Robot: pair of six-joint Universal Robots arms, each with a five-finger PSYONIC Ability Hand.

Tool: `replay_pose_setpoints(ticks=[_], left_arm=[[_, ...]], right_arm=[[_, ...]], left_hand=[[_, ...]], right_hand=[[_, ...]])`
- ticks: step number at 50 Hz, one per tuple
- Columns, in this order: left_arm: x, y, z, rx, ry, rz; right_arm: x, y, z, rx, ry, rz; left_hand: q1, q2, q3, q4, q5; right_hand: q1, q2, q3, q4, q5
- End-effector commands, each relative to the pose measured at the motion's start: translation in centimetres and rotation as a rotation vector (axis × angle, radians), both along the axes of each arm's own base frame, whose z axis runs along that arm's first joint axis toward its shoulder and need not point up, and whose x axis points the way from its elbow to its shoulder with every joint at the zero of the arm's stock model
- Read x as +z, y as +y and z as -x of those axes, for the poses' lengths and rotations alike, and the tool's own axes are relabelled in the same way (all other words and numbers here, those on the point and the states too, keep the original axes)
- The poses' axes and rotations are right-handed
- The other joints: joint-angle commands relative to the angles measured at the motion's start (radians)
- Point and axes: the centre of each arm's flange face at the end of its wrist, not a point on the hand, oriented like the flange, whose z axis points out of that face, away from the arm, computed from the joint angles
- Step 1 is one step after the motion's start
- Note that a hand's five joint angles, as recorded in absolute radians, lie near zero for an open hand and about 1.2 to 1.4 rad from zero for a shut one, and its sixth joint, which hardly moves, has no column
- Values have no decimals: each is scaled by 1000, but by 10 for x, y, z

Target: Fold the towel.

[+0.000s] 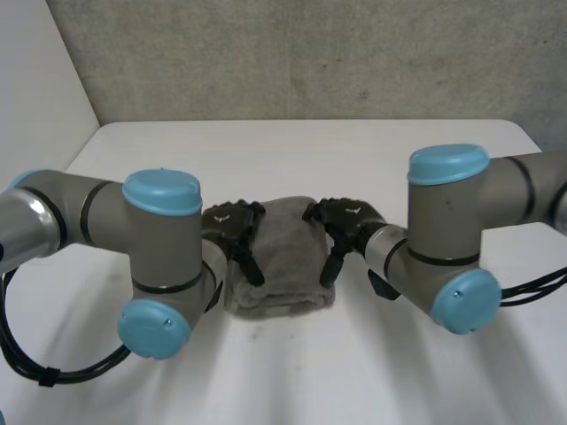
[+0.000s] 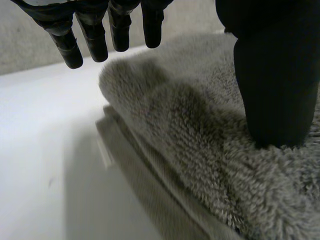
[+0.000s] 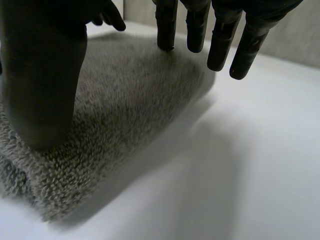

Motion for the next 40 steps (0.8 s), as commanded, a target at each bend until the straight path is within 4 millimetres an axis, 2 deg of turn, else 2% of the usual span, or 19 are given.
replay_pose_setpoints(ticks=[1,8,12,13,15,16,17,18,19,20,21,22,23,24,25,26,28,31,40], left_arm=[[-11,7,-7,-18,-64,-17],[-6,9,-9,-27,-79,-3],[10,8,-8,-26,-56,32],[20,8,-8,-25,-41,53],[33,8,-8,-23,-22,79],[48,8,-8,-21,0,112],[64,9,-10,-17,22,148],[65,9,-10,-17,23,149],[81,10,-12,-11,46,181],[81,10,-12,-11,46,181],[98,11,-14,-6,71,216],[114,12,-17,2,94,252],[114,12,-17,2,94,252],[132,12,-23,14,119,288],[148,12,-29,29,140,324],[148,12,-29,29,140,324],[169,13,-41,58,163,367],[175,15,-46,66,170,377],[180,21,-51,72,163,357]], right_arm=[[-17,-4,-7,23,76,19],[-8,-2,-7,42,107,72],[20,7,-12,59,67,133],[20,7,-12,59,67,134],[47,9,-11,54,27,197],[47,9,-11,54,27,197],[64,10,-9,39,4,241],[64,10,-9,39,4,241],[82,11,-5,20,-16,287],[100,13,0,-7,-30,332],[100,13,0,-7,-30,332],[116,14,6,-37,-46,370],[132,16,12,-69,-58,405],[132,16,12,-69,-58,406],[147,16,21,-107,-67,436],[161,16,31,-147,-73,462],[174,16,40,-184,-79,492],[186,17,56,-245,-63,517],[182,19,82,-307,-23,505]], left_hand=[[20,21,23,23,2],[11,13,14,15,-7],[11,13,14,15,-7],[11,13,14,15,-7],[11,13,14,15,-7],[11,13,14,15,-7],[8,10,11,12,-10],[8,10,11,12,-10],[8,10,11,12,-10],[8,10,11,12,-10],[8,10,11,12,-10],[8,10,11,12,-10],[8,10,11,12,-10],[8,10,11,12,-10],[8,10,11,12,-10],[8,10,11,12,-10],[11,12,14,15,-7],[11,13,14,15,-7],[11,13,14,15,-7]], right_hand=[[-60,-75,-75,-85,-57],[-60,-75,-75,-85,-57],[-60,-75,-75,-85,-57],[-60,-75,-75,-85,-57],[-60,-75,-75,-85,-57],[-60,-75,-75,-85,-57],[-60,-75,-75,-85,-57],[-60,-75,-75,-85,-57],[-60,-75,-75,-85,-57],[-60,-75,-75,-85,-57],[-60,-75,-75,-85,-57],[-60,-75,-75,-85,-57],[-60,-75,-75,-85,-57],[-60,-75,-75,-85,-57],[-60,-75,-75,-85,-57],[-60,-75,-75,-85,-57],[-60,-75,-75,-85,-57],[-60,-75,-75,-85,-57],[-60,-75,-75,-85,-57]])
